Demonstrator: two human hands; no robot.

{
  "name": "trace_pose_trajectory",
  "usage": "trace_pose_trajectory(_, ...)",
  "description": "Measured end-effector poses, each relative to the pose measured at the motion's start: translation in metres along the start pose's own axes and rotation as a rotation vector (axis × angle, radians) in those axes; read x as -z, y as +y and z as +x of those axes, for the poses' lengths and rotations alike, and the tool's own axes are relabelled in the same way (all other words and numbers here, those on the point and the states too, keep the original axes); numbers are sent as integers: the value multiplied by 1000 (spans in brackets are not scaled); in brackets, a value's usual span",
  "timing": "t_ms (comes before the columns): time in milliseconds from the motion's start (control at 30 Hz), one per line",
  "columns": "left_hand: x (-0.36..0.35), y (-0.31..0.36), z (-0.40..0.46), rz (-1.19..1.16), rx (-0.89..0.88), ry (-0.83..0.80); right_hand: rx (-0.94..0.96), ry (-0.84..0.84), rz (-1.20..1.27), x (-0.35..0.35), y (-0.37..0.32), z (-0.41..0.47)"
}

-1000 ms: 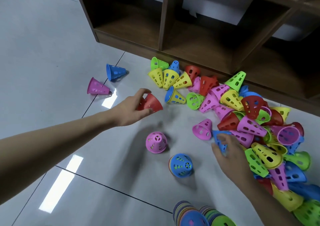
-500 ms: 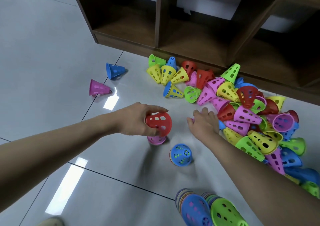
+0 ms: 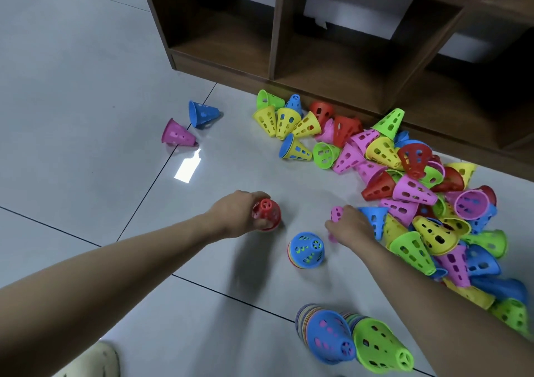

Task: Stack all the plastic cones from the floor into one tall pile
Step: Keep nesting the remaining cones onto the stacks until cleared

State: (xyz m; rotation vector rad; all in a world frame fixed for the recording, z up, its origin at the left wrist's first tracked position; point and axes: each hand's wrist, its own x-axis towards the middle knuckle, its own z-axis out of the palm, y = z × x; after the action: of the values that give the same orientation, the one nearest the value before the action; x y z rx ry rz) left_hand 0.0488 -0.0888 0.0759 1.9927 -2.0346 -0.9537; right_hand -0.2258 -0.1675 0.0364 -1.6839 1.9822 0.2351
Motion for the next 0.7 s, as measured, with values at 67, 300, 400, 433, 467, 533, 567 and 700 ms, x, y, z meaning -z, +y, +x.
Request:
trace_pose_trajectory(67,-1,-3,1,2,2,-12,-32,-44,220,3,4,-3)
trace_pose_trajectory(300,0,-17,-2,-51,-3,-6,159,65,1027,41,7,-58)
trace_pose_trajectory(400,-1,-17,-3,-50,18,6,317,165,1040,51,4,-100)
trace_pose_trajectory(433,-1,-16,-2,-35,16,12,368,179,1021,48,2,-110)
trace_pose_trajectory(467,-2,-16,-2,-13,10,18,412,179,1003,43,1,-118)
trace_pose_trajectory(533,-3,-16,-1,19,3,22,498,170,937,29,2,-124)
trace_pose_trajectory(567,-3,-17,-1,12,0,13,539,168,883,23,2,-125)
trace_pose_trajectory(700,2,-29,-1,-84,-71,-98,611,102,637,14,5,-116)
